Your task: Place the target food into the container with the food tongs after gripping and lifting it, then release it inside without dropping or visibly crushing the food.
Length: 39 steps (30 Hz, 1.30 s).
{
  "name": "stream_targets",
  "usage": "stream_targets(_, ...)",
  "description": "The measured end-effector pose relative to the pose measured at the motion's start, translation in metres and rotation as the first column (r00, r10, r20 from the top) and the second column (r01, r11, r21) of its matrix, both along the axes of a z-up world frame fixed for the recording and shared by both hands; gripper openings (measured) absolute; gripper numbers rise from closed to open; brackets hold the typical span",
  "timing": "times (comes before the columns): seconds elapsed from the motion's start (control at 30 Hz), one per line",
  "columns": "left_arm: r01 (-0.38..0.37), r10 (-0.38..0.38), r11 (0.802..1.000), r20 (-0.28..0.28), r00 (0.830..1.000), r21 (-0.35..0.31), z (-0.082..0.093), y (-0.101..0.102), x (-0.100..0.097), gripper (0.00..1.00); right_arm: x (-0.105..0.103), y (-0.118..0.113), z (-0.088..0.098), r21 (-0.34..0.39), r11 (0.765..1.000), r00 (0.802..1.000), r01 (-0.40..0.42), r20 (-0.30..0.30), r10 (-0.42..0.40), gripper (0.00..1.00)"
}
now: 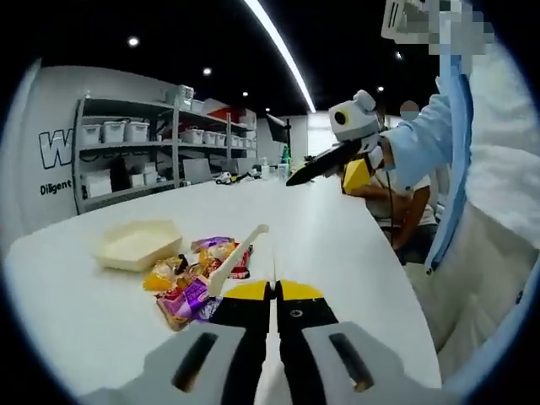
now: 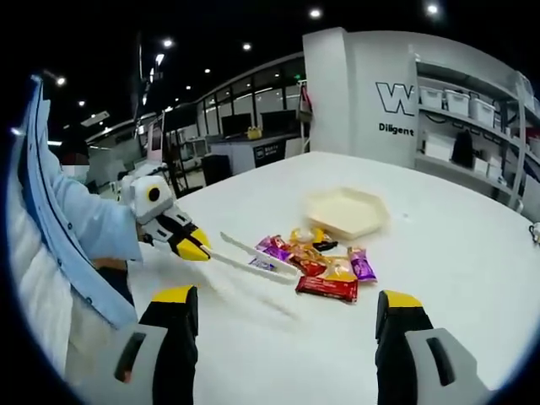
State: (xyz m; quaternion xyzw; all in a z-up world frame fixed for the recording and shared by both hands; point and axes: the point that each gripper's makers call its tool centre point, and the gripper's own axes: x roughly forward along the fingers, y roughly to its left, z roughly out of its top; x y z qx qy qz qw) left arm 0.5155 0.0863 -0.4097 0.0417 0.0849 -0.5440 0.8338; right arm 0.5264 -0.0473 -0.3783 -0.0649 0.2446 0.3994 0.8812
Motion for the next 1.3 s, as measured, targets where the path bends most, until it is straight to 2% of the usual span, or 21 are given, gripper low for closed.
stream_targets(0.2, 0.043, -0.047, 0.994, -0.039, 0.998, -0.104, 0.022, -0.008, -0.011, 0.00, -0.002, 0.011, 0.005, 0.026, 0.998, 0.999, -0.049, 0.004, 0.049, 0.88)
stream_targets(0.23, 0.054, -0.063, 0.989, -0.063, 0.996, -0.140, 0.027, -0.011, -0.014, 0.00, -0.003, 0.014, 0.007, 0.037, 0.997, 0.998, -0.062, 0.006, 0.062, 0.88)
stream_targets(0.37, 0.087, -0.111, 0.971, -0.100, 0.989, -0.221, 0.042, -0.015, -0.022, 0.00, -0.008, 0.024, 0.016, 0.085, 0.990, 0.994, -0.108, 0.014, 0.107, 0.87)
stream_targets(0.5, 0.082, -0.112, 0.966, -0.115, 0.987, -0.244, 0.045, -0.014, -0.022, 0.00, -0.009, 0.030, 0.019, 0.098, 0.986, 0.991, -0.134, 0.018, 0.133, 0.87)
stream_targets(0.57, 0.063, -0.111, 0.952, -0.144, 0.983, -0.298, 0.051, -0.013, -0.020, 0.00, -0.010, 0.033, 0.021, 0.114, 0.983, 0.990, -0.144, 0.017, 0.143, 0.87)
stream_targets(0.63, 0.062, -0.111, 0.947, -0.139, 0.984, -0.314, 0.055, -0.013, -0.020, 0.00, -0.011, 0.036, 0.024, 0.126, 0.980, 0.989, -0.151, 0.021, 0.150, 0.86)
stream_targets(0.7, 0.067, -0.127, 0.932, -0.149, 0.981, -0.355, 0.062, -0.015, -0.023, 0.00, -0.011, 0.039, 0.026, 0.136, 0.978, 0.987, -0.161, 0.024, 0.159, 0.84)
stream_targets(0.9, 0.083, -0.171, 0.901, -0.172, 0.970, -0.426, 0.070, -0.021, -0.032, 0.00, -0.015, 0.049, 0.038, 0.195, 0.961, 0.981, -0.194, 0.024, 0.193, 0.78)
stream_targets(1.03, 0.091, -0.185, 0.892, -0.174, 0.967, -0.443, 0.073, -0.020, -0.035, 0.00, -0.020, 0.056, 0.042, 0.217, 0.947, 0.971, -0.237, 0.024, 0.238, 0.73)
stream_targets(1.1, 0.099, -0.204, 0.879, -0.180, 0.962, -0.467, 0.078, -0.018, -0.038, 0.00, -0.023, 0.058, 0.043, 0.221, 0.942, 0.967, -0.254, 0.023, 0.255, 0.71)
stream_targets(1.3, 0.104, -0.223, 0.859, -0.184, 0.957, -0.501, 0.084, -0.014, -0.040, 0.00, -0.028, 0.066, 0.048, 0.260, 0.924, 0.958, -0.280, 0.011, 0.287, 0.67)
